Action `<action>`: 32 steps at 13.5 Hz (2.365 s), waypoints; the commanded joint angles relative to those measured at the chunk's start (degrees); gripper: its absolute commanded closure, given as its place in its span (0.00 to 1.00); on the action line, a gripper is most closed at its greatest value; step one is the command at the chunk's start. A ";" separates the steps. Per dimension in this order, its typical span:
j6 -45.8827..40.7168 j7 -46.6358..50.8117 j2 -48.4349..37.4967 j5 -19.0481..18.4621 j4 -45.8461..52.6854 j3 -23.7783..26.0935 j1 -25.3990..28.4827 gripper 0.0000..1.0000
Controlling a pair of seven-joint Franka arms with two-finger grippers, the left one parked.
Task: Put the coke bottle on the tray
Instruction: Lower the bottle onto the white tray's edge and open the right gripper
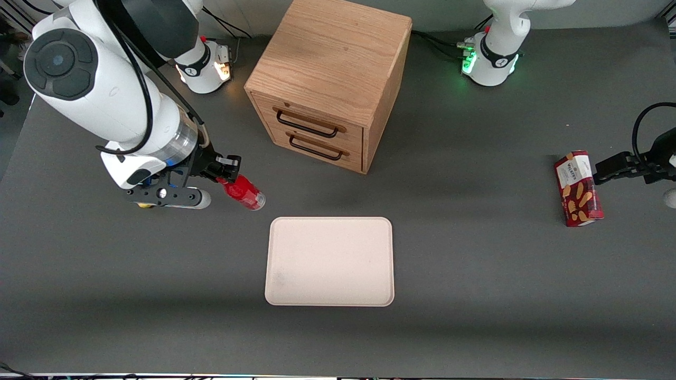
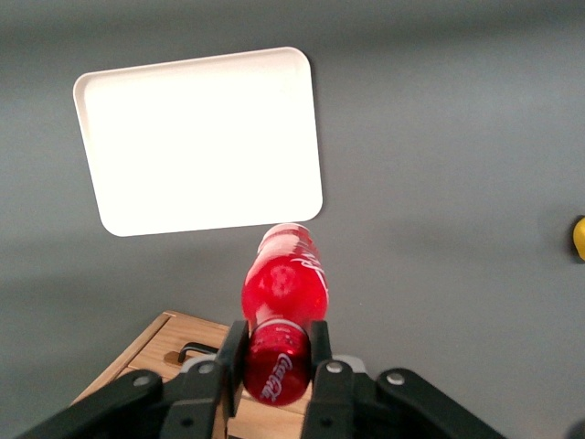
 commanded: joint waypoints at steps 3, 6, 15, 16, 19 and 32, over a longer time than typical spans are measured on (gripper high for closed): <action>3.21 2.58 4.17 -1.19 2.81 0.70 1.07 1.00; 5.67 2.40 7.16 -3.55 2.46 0.61 1.16 1.00; 17.80 3.72 16.13 -12.00 -0.34 0.35 3.45 1.00; 19.11 3.98 16.39 -12.00 -1.48 0.27 3.45 1.00; 23.33 5.56 16.48 -12.09 -5.44 -0.43 3.09 1.00; 25.98 5.92 18.94 -11.47 -7.82 -1.49 2.83 1.00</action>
